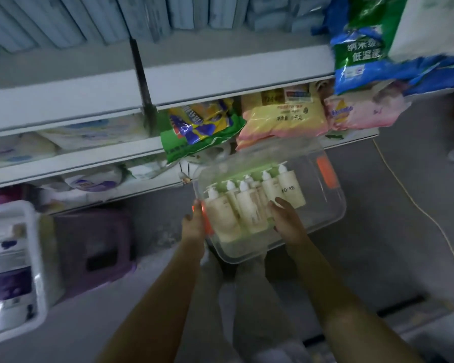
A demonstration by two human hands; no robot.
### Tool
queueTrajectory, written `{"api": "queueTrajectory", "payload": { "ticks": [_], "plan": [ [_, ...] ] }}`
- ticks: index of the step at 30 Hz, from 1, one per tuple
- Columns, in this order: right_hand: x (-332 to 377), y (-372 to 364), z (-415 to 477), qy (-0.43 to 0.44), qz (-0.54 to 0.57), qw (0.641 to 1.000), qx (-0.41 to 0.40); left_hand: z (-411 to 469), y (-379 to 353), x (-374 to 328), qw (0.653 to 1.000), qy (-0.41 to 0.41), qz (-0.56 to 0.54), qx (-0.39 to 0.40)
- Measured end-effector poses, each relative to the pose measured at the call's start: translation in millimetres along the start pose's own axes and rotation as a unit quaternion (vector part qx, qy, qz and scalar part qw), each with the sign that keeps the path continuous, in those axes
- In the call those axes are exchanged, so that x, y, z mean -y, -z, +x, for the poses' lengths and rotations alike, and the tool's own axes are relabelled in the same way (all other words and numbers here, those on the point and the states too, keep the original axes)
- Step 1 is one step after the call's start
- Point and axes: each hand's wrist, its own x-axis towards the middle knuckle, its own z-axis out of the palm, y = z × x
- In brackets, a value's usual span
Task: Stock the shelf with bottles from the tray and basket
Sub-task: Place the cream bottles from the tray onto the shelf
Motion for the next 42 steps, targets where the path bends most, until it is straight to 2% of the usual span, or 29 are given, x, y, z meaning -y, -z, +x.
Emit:
{"api": "queueTrajectory", "payload": {
  "ticks": [7,10,13,17,26,30,38,42],
  "plan": [
    [-18,-34,54,0.039,-0.091,0.994,0.049,5,-22,-2,0.999,-0.035,-0.017,-0.029],
    [-31,-37,73,0.069,-0.184,0.978,0.072,14,-30,11,0.996,-0.021,-0.050,-0.073],
    [-36,-36,86,0.114,-0.234,0.964,0.060,13,-37,10,0.991,-0.021,-0.080,-0.108],
    [-42,-32,100,0.101,-0.231,0.965,0.068,21,-43,12,0.984,-0.031,-0.109,-0.135],
    [-50,-26,116,0.026,-0.145,0.983,0.114,18,-47,9,0.981,-0.029,-0.138,-0.135],
    [-53,-24,117,0.030,-0.118,0.986,0.110,16,-47,8,0.981,-0.023,-0.139,-0.136],
    [-61,-39,120,0.060,-0.239,0.966,0.075,27,-47,14,0.980,-0.038,-0.130,-0.144],
    [-62,-42,126,0.040,-0.239,0.967,0.084,29,-47,16,0.981,-0.038,-0.119,-0.147]
  ]
}}
